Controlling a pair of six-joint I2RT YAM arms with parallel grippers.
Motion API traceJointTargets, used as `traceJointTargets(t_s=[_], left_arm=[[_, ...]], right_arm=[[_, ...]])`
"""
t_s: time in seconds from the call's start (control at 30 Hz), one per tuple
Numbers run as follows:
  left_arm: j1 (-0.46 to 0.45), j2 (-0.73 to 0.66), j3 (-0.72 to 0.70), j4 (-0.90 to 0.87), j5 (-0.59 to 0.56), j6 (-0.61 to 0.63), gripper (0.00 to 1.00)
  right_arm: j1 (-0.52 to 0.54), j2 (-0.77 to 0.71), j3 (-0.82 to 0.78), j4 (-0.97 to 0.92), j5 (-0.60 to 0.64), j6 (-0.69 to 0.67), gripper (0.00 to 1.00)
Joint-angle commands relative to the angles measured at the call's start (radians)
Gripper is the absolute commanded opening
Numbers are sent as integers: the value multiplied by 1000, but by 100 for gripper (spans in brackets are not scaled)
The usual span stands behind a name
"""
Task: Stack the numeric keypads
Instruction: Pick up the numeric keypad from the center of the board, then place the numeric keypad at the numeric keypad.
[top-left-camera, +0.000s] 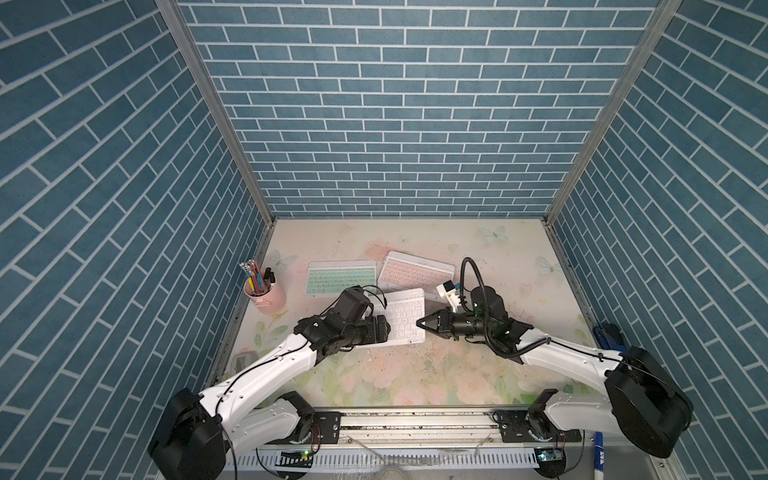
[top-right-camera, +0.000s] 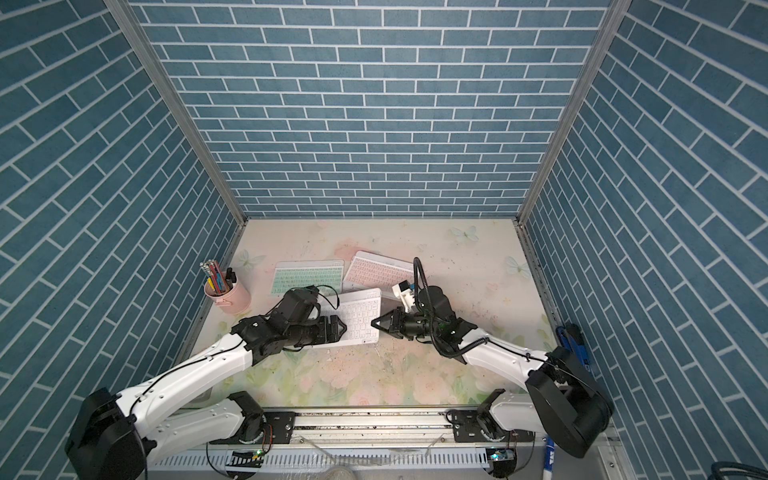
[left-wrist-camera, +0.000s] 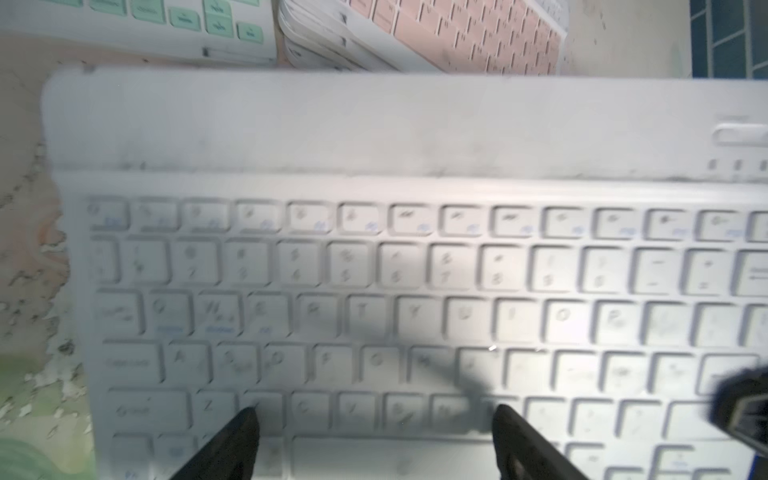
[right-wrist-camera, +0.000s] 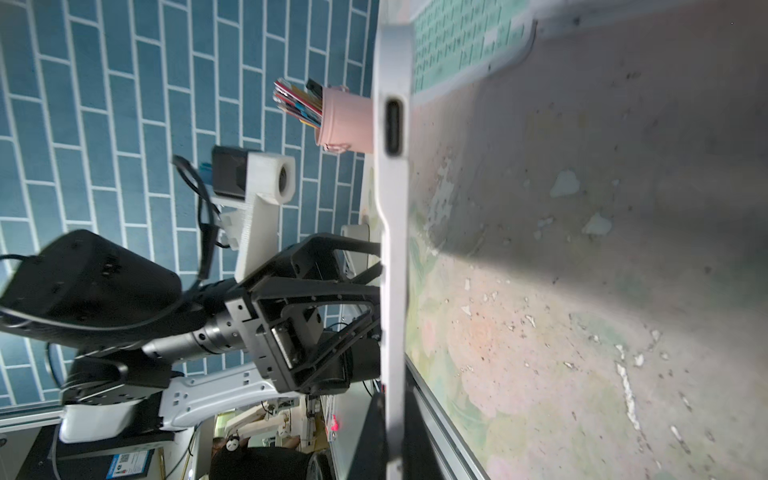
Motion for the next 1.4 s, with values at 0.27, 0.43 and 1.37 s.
traceJointTargets(t_s=[0.27,0.43,1.37], left_arm=[[55,-41,46,-138,-14,31,89],[97,-38,43,-122,12,35,90],[154,45,25,-66,76,58,90]], right_arm=[[-236,-17,91,4,-48,-76,0],[-309,124,131,93,-92,-61,0],[-430,543,251,308,-247,-3,0]])
